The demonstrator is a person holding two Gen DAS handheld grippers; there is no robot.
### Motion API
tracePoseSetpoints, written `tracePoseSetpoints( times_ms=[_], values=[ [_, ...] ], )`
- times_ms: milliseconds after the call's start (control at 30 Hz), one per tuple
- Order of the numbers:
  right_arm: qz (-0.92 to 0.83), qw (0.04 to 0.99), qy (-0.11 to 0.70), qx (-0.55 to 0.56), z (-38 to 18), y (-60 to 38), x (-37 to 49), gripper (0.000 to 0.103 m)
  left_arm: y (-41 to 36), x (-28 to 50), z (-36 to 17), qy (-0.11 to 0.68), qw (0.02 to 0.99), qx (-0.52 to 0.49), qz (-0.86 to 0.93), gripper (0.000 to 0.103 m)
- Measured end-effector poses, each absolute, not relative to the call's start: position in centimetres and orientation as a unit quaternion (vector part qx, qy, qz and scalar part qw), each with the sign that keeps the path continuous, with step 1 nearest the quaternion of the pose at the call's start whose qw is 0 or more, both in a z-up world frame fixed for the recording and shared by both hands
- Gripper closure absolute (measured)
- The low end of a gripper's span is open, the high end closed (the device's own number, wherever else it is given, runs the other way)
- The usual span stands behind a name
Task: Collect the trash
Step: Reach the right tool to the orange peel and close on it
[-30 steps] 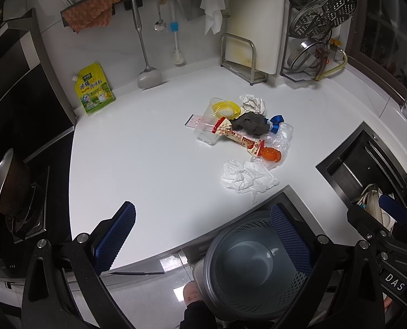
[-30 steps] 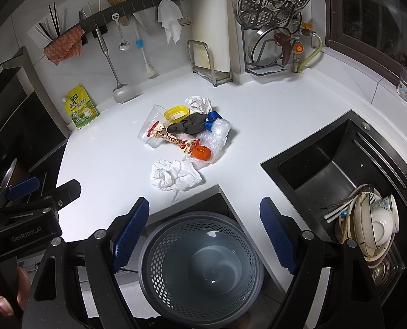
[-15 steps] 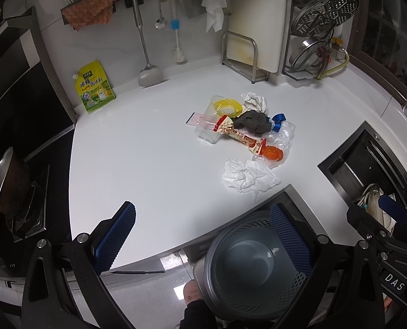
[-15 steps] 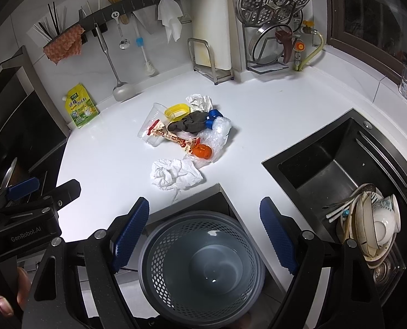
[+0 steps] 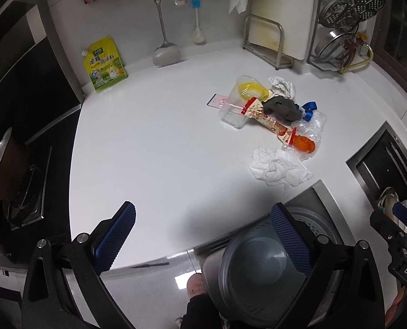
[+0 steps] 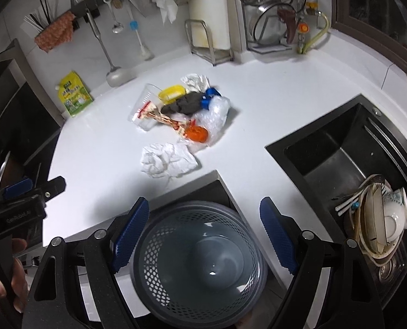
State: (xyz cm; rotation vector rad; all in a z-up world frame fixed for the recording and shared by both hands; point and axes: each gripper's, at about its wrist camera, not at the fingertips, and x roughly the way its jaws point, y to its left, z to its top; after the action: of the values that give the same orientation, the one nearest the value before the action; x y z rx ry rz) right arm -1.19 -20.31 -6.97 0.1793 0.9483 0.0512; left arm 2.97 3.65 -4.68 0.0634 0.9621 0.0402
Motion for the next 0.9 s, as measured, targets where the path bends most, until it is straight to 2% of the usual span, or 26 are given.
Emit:
tracePoseSetpoints(
  times_ms=[600,900],
  values=[
    [0.072,0.898,0.431,0.048,-11.7,-19.2,10.1,0.024,1.9,8.8,-9.9,0.442,0.897,0.022,0.011,0.006],
    [0.054,0.906,0.419,-0.025,-14.2,-17.4,13.5,0.024,1.5,9.3,-11.8,0.449,0.893,0.017,0.002,0.006]
  ],
)
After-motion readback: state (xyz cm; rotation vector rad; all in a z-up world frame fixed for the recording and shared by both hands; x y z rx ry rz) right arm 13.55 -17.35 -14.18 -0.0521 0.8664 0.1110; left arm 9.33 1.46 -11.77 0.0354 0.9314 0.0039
